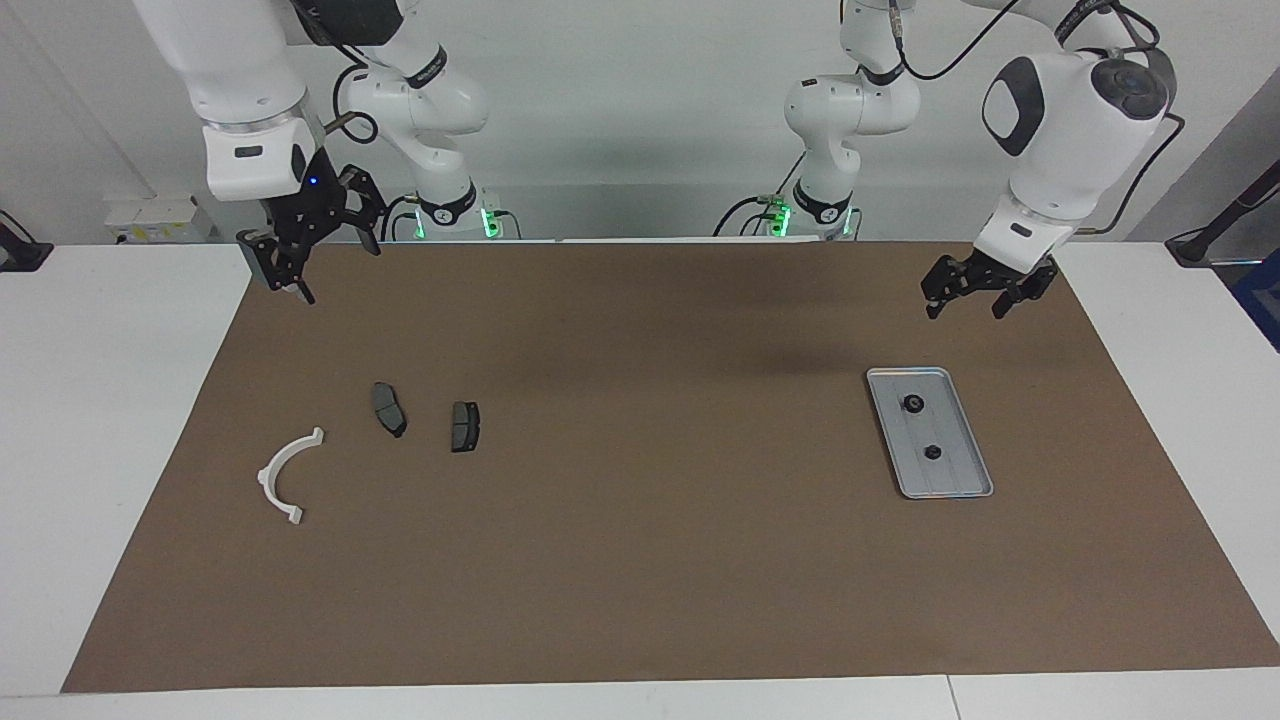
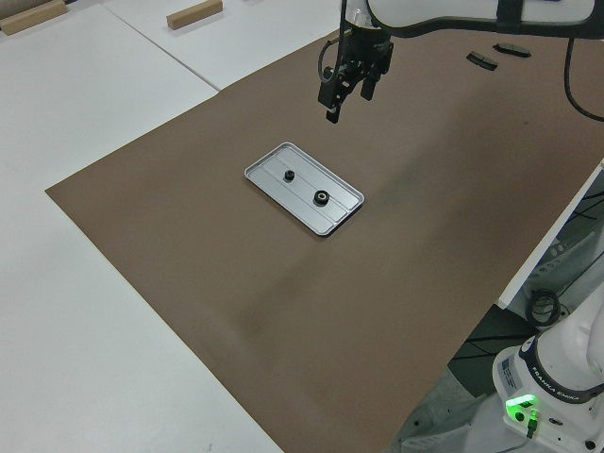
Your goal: Place bearing gear from tray to pile
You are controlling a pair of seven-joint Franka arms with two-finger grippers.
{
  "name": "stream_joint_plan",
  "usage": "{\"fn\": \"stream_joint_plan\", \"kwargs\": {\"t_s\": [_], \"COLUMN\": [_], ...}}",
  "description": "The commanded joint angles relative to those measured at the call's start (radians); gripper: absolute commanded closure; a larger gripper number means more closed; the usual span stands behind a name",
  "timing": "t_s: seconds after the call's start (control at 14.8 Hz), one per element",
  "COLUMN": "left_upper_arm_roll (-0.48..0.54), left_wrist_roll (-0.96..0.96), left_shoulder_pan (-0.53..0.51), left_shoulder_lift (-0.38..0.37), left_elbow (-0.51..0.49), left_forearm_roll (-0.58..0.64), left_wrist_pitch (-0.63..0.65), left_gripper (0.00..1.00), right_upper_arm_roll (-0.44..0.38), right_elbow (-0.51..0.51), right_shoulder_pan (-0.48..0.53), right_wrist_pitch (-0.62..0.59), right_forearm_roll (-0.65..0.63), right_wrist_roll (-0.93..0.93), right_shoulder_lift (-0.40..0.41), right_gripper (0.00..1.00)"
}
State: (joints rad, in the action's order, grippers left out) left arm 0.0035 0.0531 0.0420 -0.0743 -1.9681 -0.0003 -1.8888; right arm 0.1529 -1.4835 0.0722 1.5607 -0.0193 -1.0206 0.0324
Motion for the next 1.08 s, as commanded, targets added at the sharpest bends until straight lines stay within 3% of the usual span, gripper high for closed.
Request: {"fn": "stream_joint_plan", "kwargs": {"t_s": [0.0, 0.27, 0.61, 0.81, 1.01], "left_upper_arm_roll": [-0.002, -0.005, -0.002, -0.002, -0.002], "left_wrist_roll": [0.024, 0.024, 0.042, 0.068, 0.083], "left_shoulder_pan": [-0.011, -0.027, -0.030, -0.046, -0.059], "left_shoulder_lift": [0.011, 0.047, 0.053, 0.053, 0.057], "left_elbow": [-0.078, -0.133, -0.173, -0.199, -0.213], "left_forearm_roll": [-0.014, -0.014, -0.012, -0.012, -0.012], "left_wrist_pitch": [-0.111, -0.228, -0.277, -0.312, -0.329], "left_gripper": [0.00, 0.00, 0.00, 0.00, 0.00], "right_upper_arm_roll": [0.007, 0.007, 0.007, 0.007, 0.007], "right_elbow": [-0.014, -0.015, -0.017, -0.017, -0.017], "right_shoulder_pan": [0.015, 0.004, 0.003, 0.008, 0.003], "right_wrist_pitch": [0.016, 0.009, 0.012, 0.016, 0.019], "right_forearm_roll": [0.016, 0.015, 0.018, 0.018, 0.018], "right_wrist_roll": [-0.208, -0.322, -0.302, -0.103, 0.246], "right_shoulder_lift": [-0.017, -0.019, -0.029, -0.028, -0.028], "right_gripper": [0.00, 0.00, 0.00, 0.00, 0.00]}}
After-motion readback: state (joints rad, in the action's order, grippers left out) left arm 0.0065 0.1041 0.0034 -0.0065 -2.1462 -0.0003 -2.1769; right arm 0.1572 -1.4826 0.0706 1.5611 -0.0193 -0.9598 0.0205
